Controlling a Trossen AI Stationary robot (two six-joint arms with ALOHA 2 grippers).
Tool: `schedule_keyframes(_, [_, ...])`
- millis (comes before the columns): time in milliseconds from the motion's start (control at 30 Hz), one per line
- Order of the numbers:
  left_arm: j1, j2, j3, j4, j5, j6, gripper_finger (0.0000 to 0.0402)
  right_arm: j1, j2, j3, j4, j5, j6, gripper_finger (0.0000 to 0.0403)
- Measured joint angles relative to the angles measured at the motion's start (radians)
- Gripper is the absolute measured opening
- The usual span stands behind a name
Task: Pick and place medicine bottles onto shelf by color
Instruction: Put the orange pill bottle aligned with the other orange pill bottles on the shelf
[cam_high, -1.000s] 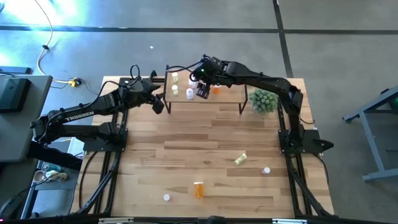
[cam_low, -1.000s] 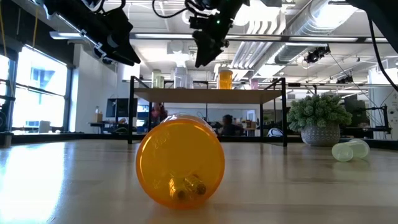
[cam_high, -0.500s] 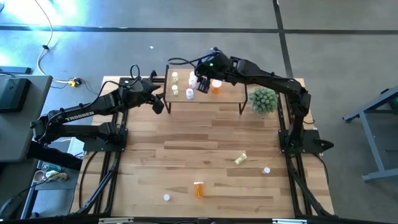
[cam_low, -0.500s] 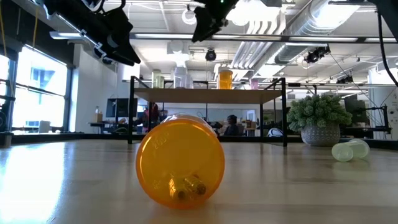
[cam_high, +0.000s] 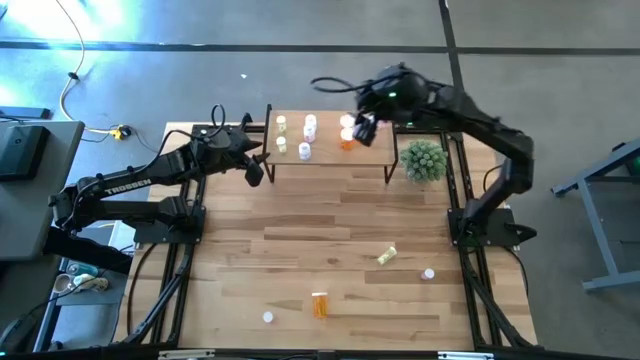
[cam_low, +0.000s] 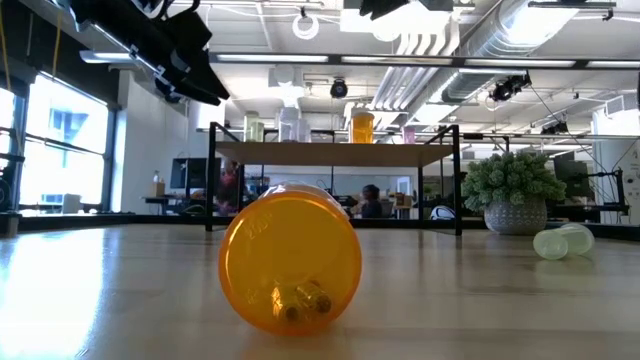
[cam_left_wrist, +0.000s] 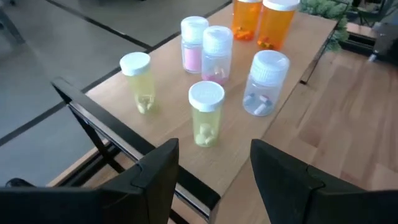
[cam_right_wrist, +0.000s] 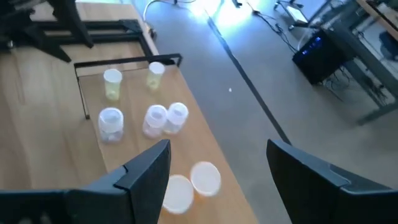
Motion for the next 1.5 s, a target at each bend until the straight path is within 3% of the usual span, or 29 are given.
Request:
schedule_keyframes(400, [-0.089, 0.0, -0.038, -0.008, -0.001, -0.023, 0.0191, 0.019, -0.113, 0.0, -0.298, -0.022, 0.202, 0.0257])
schedule_keyframes(633, [-0.132, 0.0, -0.111, 0.059, -0.002, -0.065, 0.0191, 0.11, -0.102, -0.007, -0.321, -0.019, 0.259, 0.0257])
schedule_keyframes(767, [-0.166, -0.008, -0.122, 0.067, 0.0, -0.076, 0.0191, 0.163, -0.132, -0.123, -0.289, 0.01, 0.303, 0.0257])
schedule_keyframes(1167, [-0.326, -0.008, -0.123, 0.102, -0.02, -0.129, 0.0191, 0.321, -0.292, -0.616, 0.103, 0.089, 0.446, 0.0257])
schedule_keyframes(1500, [-0.416, -0.007, -0.123, 0.151, -0.02, -0.153, 0.0191, 0.411, -0.295, -0.876, 0.519, 0.116, 0.437, 0.0257])
